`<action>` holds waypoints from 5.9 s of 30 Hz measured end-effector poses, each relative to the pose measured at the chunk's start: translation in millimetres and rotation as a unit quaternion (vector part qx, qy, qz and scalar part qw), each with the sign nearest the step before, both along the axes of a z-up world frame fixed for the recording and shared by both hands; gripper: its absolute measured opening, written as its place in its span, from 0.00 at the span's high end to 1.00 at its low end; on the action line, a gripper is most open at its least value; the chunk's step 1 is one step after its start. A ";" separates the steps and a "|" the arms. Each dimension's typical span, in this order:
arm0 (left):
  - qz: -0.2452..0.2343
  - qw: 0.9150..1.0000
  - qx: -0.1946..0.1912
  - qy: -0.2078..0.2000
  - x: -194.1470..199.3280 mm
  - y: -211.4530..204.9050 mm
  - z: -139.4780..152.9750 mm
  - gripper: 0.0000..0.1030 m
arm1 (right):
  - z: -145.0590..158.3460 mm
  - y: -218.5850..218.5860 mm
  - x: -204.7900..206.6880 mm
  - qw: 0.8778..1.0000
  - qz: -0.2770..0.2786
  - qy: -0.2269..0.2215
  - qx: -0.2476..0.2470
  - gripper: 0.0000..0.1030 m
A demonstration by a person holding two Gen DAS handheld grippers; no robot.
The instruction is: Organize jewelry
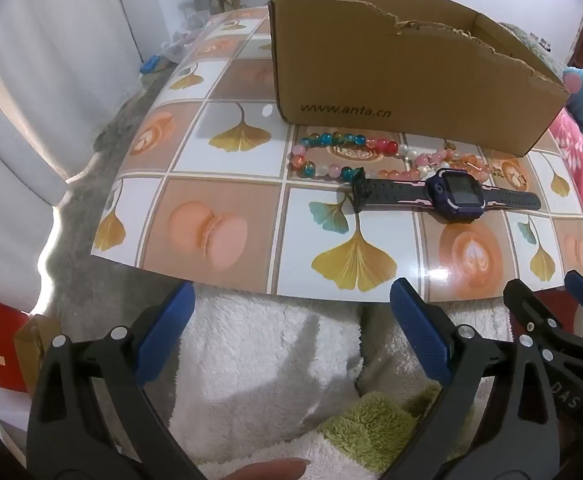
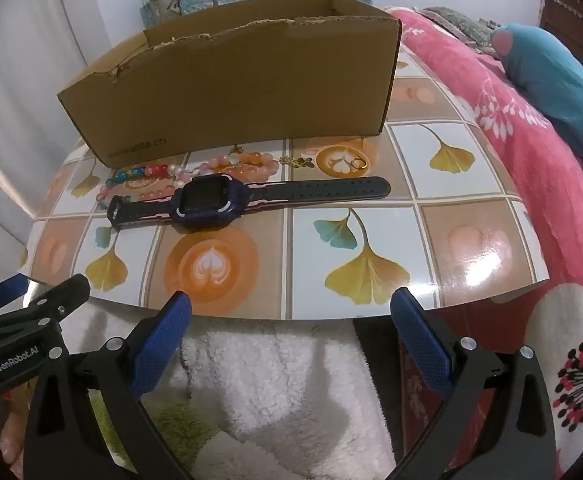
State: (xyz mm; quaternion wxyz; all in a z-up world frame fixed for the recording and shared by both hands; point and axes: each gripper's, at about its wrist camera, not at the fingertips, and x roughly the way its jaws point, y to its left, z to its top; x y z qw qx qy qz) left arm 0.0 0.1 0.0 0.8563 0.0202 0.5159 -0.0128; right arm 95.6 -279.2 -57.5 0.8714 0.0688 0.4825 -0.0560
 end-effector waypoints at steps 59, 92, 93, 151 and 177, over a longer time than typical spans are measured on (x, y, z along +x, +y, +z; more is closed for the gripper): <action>0.003 1.000 0.001 0.008 -0.3 6.7 -8.5 0.08 | -3.1 9.2 4.9 1.000 0.011 0.020 0.002 0.06; 0.003 1.000 0.004 0.008 -0.1 7.4 -7.0 0.08 | -0.7 12.6 8.8 1.000 0.014 0.023 0.001 0.06; 0.003 1.000 0.004 0.008 0.0 7.3 -6.0 0.08 | -0.8 12.1 8.7 1.000 0.014 0.023 0.001 0.06; -0.053 0.998 0.006 -0.020 26.5 0.4 -7.7 0.08 | -10.3 9.0 23.6 0.998 0.010 0.029 -0.047 0.06; -0.313 0.939 -0.091 -0.114 21.2 -25.5 24.0 0.09 | 30.7 -12.7 28.9 0.958 0.276 -0.075 -0.001 0.07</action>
